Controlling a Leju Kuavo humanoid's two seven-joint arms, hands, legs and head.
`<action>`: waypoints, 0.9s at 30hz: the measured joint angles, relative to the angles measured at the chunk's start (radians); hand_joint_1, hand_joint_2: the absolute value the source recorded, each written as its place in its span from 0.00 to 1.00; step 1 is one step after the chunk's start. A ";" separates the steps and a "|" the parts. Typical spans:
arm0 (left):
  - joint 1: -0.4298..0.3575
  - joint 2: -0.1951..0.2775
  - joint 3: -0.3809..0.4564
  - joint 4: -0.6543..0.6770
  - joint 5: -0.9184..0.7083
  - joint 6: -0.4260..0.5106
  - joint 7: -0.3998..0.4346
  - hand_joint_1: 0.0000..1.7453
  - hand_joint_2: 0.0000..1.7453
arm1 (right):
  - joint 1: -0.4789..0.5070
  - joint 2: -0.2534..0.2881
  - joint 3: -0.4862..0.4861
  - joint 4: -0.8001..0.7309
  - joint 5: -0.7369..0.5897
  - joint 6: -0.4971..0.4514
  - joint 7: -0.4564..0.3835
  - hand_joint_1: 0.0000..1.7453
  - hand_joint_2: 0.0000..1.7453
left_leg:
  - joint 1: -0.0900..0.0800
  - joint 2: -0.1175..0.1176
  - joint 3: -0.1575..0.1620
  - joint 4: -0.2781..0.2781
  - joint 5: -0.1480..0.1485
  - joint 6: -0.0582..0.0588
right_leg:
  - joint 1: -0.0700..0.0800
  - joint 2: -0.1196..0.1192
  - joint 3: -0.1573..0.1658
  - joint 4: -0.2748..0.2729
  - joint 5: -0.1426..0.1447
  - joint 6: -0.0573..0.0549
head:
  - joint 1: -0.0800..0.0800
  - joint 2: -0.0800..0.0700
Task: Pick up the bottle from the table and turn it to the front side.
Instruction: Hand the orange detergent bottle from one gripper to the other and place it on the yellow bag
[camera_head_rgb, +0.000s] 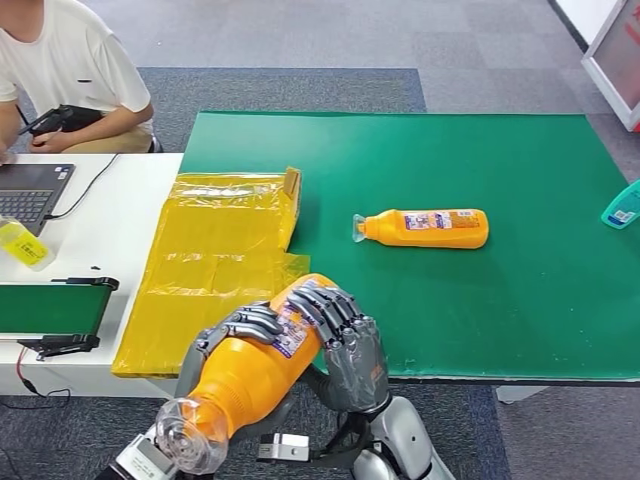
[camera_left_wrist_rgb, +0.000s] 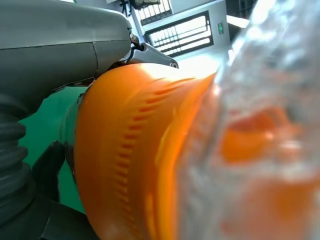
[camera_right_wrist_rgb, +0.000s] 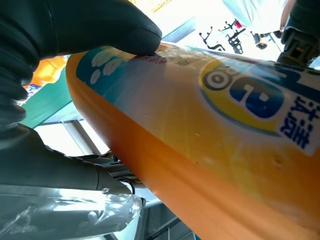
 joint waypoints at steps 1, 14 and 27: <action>0.000 0.000 0.000 0.000 0.010 -0.007 -0.002 1.00 1.00 | 0.000 0.000 0.000 0.002 -0.001 0.001 0.000 1.00 1.00 | 0.000 0.000 0.000 0.000 0.000 0.000 | 0.000 0.000 0.000 0.000 0.000 0.000 | 0.000 0.000; 0.084 -0.016 0.089 -0.055 0.170 -0.027 -0.100 1.00 1.00 | -0.065 0.033 -0.015 0.236 -0.098 0.270 0.102 0.00 1.00 | 0.000 0.001 0.000 0.000 -0.001 -0.002 | 0.001 0.001 -0.001 0.000 0.000 -0.001 | 0.000 0.000; 0.059 -0.127 0.385 -0.282 -0.536 0.520 -0.091 1.00 1.00 | -0.071 0.057 -0.075 0.422 -0.194 0.346 0.029 0.00 1.00 | 0.001 0.000 0.000 0.000 0.000 -0.001 | 0.001 -0.001 0.000 0.000 -0.001 -0.001 | 0.000 0.000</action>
